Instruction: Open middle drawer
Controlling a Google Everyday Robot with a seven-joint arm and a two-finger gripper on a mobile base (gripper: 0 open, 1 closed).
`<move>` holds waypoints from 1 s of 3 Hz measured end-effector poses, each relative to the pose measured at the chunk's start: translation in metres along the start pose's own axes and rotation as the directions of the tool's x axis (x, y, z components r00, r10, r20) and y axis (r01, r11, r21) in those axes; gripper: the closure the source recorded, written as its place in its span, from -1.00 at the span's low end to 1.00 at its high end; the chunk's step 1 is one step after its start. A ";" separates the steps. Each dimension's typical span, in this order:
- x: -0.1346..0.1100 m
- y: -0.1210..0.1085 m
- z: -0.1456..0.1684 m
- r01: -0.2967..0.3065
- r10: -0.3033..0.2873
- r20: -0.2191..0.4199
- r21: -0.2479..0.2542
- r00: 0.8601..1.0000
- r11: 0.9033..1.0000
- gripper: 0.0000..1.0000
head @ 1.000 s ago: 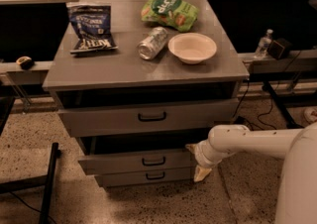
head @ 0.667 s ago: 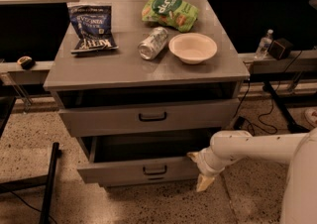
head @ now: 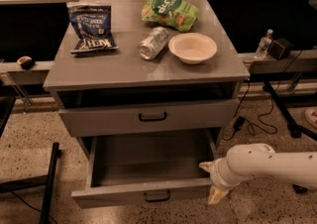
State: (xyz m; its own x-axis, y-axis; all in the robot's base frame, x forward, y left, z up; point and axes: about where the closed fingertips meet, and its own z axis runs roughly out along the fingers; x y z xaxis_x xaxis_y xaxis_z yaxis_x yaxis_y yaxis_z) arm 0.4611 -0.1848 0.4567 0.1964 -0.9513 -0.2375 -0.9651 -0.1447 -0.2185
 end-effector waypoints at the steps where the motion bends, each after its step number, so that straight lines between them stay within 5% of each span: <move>1: -0.008 -0.014 -0.026 0.029 -0.027 -0.028 0.074 0.999 0.997 -0.52; 3: -0.028 -0.089 -0.029 0.120 -0.112 -0.074 0.125 0.991 0.985 0.08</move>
Offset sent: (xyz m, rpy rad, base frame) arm 0.0860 0.0436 0.0867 -0.0804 -0.2240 0.0971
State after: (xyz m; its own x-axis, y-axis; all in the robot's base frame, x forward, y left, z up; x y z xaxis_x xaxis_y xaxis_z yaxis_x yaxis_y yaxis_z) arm 0.5363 -0.1532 0.5099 0.2896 -0.9467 -0.1412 -0.9050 -0.2229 -0.3623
